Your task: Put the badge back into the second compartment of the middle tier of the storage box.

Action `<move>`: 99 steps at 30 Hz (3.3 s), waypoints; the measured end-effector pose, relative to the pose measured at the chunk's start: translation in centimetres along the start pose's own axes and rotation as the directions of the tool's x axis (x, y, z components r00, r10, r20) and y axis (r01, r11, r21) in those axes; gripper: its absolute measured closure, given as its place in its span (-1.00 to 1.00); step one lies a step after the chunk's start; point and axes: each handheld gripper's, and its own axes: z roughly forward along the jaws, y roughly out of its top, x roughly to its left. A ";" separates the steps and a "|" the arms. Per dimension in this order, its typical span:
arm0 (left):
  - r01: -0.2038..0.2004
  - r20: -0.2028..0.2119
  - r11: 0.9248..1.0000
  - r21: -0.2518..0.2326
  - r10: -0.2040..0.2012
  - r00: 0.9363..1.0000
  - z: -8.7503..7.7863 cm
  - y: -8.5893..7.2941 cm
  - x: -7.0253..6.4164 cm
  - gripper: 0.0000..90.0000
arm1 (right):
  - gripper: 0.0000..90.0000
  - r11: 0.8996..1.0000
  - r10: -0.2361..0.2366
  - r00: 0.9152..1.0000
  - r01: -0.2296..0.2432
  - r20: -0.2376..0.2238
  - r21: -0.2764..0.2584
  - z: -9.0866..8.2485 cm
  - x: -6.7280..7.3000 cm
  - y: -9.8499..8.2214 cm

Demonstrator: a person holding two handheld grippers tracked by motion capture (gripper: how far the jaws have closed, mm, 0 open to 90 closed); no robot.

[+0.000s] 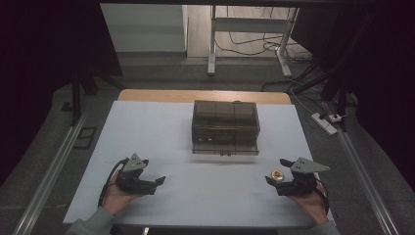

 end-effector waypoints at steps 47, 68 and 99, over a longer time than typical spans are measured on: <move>-0.003 0.018 1.000 0.017 0.003 1.000 0.2 0.1 0.0 -0.75 | -0.60 0.998 -0.017 0.999 0.015 0.031 0.066 -1.1 -1.1 2.1; -0.008 0.016 0.999 0.032 0.008 1.000 0.3 0.1 0.0 -0.75 | -0.61 0.982 0.005 0.997 -0.019 0.073 0.188 -0.6 -3.2 2.9; -0.017 0.010 0.999 0.050 0.016 1.000 0.3 0.0 0.1 -0.75 | -0.59 0.887 0.011 1.000 -0.011 0.002 0.461 2.9 -3.8 2.0</move>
